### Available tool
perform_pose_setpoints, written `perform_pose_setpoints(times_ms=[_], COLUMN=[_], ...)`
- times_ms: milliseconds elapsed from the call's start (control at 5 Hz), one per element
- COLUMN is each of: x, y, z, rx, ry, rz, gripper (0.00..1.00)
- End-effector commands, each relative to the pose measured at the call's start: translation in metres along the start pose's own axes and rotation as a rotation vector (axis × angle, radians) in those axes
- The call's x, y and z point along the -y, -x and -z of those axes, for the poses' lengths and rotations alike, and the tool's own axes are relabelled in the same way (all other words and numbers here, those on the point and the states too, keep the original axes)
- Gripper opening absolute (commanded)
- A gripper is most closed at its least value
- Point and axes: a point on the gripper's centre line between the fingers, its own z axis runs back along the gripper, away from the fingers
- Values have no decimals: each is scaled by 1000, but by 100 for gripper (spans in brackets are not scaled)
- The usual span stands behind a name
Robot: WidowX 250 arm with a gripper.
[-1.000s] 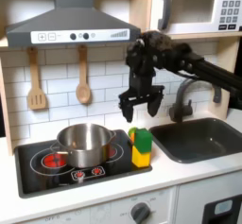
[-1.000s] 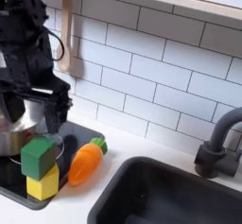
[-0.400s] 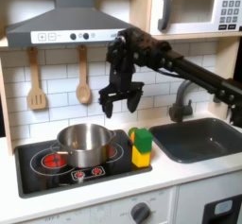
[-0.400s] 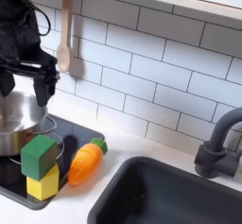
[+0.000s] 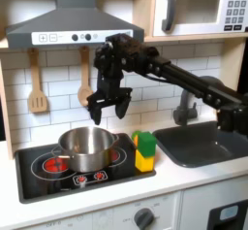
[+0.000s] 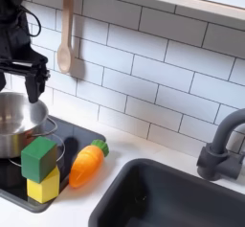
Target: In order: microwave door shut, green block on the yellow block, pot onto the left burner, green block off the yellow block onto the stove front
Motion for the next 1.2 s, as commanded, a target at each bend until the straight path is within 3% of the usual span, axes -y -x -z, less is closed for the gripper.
perform_pose_setpoints(times_ms=[0,1000], x=[-15,-23], y=[-3,6], z=[12,42], rx=[-34,-106], ry=[-18,-32], rz=[-32,-11], gripper=[100,100])
